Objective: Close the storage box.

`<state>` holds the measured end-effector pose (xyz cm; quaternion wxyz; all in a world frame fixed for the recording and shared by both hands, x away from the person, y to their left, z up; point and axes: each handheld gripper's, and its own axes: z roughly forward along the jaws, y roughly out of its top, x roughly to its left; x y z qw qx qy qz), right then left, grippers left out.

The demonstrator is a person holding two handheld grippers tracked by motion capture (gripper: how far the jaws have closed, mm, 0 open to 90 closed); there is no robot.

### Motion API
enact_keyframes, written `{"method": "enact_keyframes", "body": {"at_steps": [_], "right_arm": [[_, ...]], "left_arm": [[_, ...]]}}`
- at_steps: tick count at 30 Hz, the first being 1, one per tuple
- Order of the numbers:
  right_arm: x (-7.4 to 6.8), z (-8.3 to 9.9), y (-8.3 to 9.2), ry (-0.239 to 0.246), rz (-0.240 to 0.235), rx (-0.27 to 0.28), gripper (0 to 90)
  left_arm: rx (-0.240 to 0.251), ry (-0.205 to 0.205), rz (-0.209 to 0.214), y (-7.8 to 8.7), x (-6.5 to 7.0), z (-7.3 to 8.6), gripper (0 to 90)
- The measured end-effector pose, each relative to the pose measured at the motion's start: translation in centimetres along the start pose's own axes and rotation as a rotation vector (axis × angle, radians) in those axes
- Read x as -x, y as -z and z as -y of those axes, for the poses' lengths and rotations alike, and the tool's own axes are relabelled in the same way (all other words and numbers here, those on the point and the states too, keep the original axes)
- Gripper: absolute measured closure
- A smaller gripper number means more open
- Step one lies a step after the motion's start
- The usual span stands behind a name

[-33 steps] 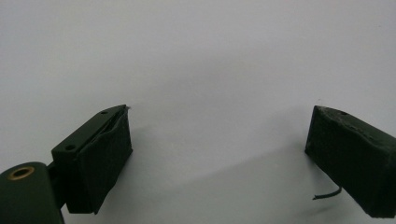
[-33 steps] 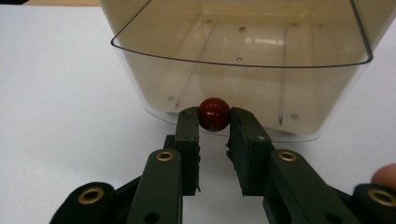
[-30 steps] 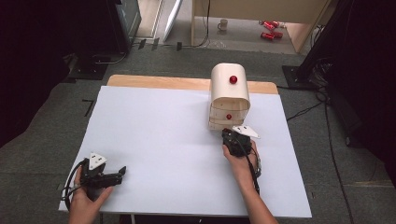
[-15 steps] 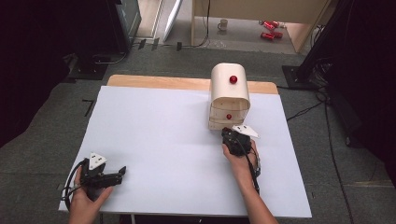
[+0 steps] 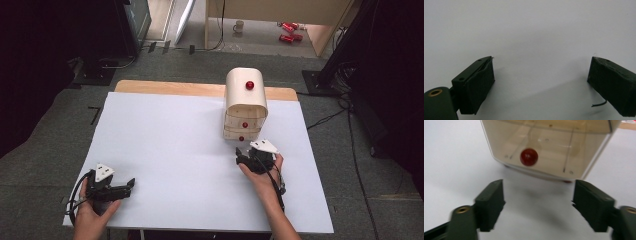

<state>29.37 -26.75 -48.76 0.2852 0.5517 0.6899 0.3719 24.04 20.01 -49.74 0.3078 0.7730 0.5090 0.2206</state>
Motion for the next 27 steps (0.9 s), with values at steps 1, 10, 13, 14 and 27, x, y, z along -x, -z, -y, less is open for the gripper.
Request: {"method": "enact_keyframes", "body": {"at_steps": [1,10,13,14,27], "right_arm": [[0.1,0.1,0.1,0.001,0.009,-0.011,10.8],[1.9,1.8,2.6,-0.010,0.011,-0.026,0.0],[2.6,2.4,3.4,0.005,0.016,-0.029,0.0],[2.8,2.6,3.7,0.007,0.020,-0.030,0.0],[5.7,5.4,6.8,-0.021,0.029,-0.054,0.0]], "left_arm": [[0.000,0.000,0.000,0.0,0.0,0.0,6.8],[0.001,0.001,-0.001,0.0,0.0,0.0,6.8],[0.001,0.001,-0.001,0.0,0.0,0.0,6.8],[0.000,0.001,-0.001,0.0,0.0,0.0,6.8],[0.001,0.001,-0.001,0.0,0.0,0.0,6.8]]}}
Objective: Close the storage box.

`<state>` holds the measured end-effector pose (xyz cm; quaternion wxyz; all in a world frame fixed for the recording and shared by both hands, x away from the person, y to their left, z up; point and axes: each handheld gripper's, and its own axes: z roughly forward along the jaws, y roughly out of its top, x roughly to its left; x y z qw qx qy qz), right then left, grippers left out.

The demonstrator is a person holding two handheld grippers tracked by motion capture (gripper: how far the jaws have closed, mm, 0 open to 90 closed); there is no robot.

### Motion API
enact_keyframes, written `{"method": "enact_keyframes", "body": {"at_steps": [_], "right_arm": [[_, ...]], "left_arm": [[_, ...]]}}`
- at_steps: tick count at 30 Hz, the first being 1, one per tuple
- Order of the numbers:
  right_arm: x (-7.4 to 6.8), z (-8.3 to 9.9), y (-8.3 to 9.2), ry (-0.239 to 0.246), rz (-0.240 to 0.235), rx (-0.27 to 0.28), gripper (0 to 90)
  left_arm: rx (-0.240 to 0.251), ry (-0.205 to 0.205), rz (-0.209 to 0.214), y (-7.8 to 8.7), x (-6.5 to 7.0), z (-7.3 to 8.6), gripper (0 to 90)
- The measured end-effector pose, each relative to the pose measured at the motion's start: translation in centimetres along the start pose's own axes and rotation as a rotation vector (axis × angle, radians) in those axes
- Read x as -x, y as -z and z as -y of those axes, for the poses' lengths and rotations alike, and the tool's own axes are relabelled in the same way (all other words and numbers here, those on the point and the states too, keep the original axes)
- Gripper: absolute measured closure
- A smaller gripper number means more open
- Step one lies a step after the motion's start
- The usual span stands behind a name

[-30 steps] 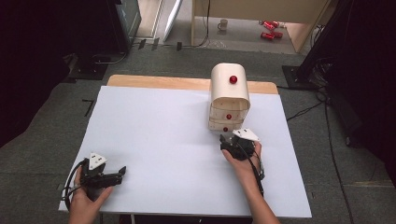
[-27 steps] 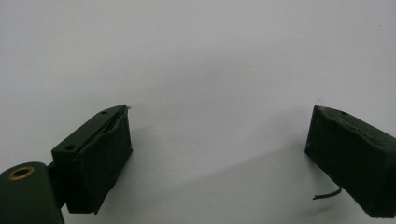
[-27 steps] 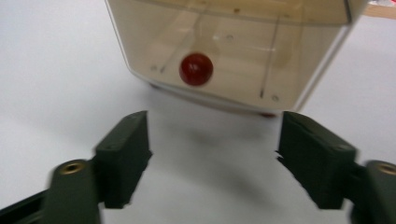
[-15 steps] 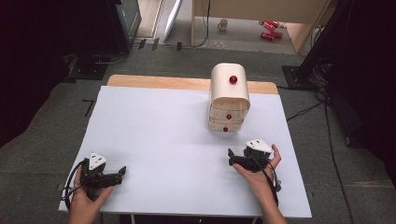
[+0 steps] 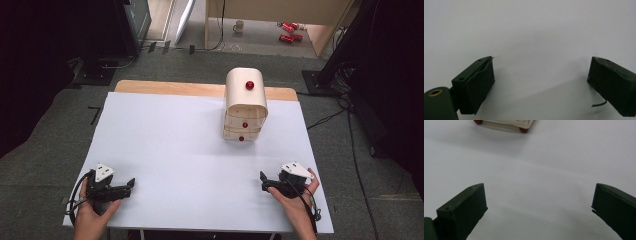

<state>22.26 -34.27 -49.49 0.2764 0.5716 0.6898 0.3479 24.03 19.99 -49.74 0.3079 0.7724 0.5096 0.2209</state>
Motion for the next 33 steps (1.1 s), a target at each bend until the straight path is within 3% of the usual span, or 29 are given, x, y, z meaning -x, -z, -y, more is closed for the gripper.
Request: {"method": "enact_keyframes", "body": {"at_steps": [17,21,33], "right_arm": [[3.5,3.2,3.3,-0.042,0.027,-0.054,0.0],[3.3,3.2,2.7,-0.003,0.021,-0.114,0.7],[3.3,3.2,2.7,-0.008,0.017,-0.114,0.9]], "left_arm": [[0.001,0.000,0.000,0.0,0.0,0.0,6.8],[0.001,0.000,0.000,0.0,0.0,0.0,6.8],[0.001,-0.001,0.000,0.0,0.0,0.0,6.8]]}}
